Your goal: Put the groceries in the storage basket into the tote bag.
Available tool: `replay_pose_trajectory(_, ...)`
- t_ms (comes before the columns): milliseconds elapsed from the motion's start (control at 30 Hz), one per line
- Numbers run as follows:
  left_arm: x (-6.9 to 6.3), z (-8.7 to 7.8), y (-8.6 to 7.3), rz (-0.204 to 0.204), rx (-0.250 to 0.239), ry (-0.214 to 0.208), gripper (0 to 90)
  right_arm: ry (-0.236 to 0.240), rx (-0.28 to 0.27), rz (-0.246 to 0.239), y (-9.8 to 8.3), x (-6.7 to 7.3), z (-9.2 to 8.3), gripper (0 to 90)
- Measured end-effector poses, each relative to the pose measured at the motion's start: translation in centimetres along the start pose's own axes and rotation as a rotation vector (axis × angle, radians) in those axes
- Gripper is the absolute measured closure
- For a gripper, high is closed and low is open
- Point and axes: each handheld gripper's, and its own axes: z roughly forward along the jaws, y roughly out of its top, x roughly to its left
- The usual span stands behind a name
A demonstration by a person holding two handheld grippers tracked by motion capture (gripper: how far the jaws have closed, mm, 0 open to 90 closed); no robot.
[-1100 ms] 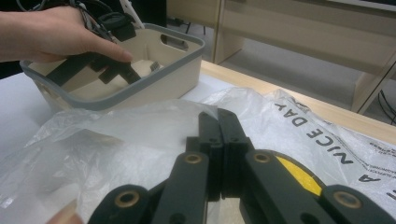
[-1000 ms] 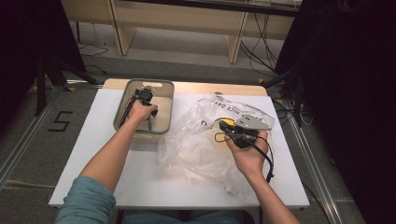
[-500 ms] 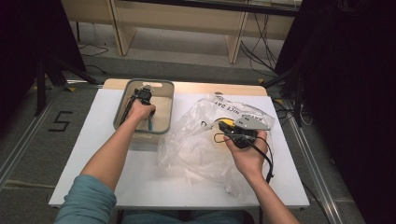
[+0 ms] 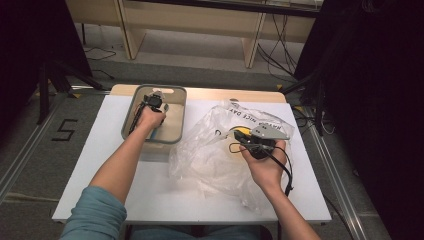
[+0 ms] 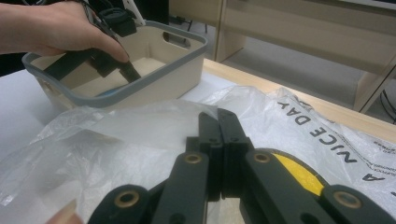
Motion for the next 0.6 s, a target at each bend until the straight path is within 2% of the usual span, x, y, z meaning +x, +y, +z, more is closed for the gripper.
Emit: replay_pose_trajectory(600, 0.16, -0.15, -0.10, -0.009, -0.002, -0.015, 78.6, 0.006, 0.004, -0.003, -0.03, 0.03, 0.09, 90.0)
